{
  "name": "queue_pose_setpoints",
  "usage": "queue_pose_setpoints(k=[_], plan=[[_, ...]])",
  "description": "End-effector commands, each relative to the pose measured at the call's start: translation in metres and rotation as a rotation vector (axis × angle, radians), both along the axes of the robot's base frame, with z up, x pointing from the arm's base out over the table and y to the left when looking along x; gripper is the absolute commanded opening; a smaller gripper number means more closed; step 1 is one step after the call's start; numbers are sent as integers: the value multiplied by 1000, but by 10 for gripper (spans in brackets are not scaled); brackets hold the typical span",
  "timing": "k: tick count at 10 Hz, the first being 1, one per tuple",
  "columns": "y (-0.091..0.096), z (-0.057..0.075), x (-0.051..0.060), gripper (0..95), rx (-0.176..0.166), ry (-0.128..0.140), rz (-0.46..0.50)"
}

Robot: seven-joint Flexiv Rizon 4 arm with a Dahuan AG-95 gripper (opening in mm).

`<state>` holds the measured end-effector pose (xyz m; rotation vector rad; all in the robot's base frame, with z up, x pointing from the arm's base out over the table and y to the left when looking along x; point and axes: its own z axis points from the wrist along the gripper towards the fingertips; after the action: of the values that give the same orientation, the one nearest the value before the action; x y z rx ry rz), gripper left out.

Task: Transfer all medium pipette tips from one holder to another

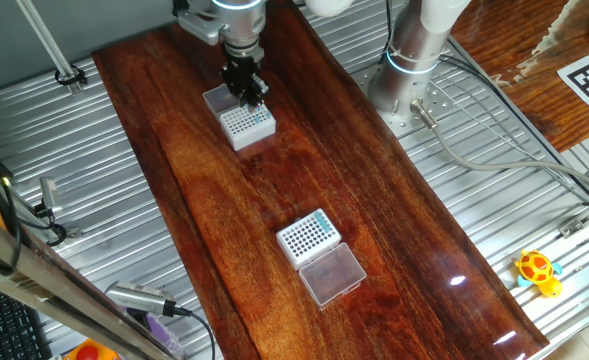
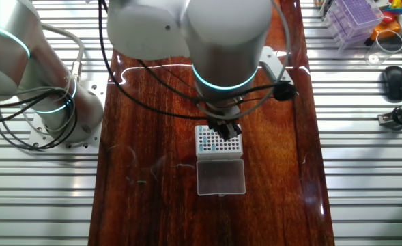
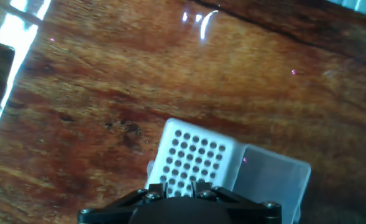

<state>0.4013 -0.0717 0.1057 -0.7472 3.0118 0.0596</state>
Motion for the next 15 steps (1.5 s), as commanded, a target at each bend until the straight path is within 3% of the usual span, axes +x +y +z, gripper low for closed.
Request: queue_pose_setpoints(k=[1,2,3,12,13,15], plan=[[5,-8,-2,380,0,-14,-27],[7,-11,-6,380,-1,-19,-29],[7,-12,-7,190,-1,-21,-30],[8,-29,-10,190,-2,-42,-35],[9,-30,-9,0,-2,-48,-33],[9,-31,-8,0,0,-55,-29]])
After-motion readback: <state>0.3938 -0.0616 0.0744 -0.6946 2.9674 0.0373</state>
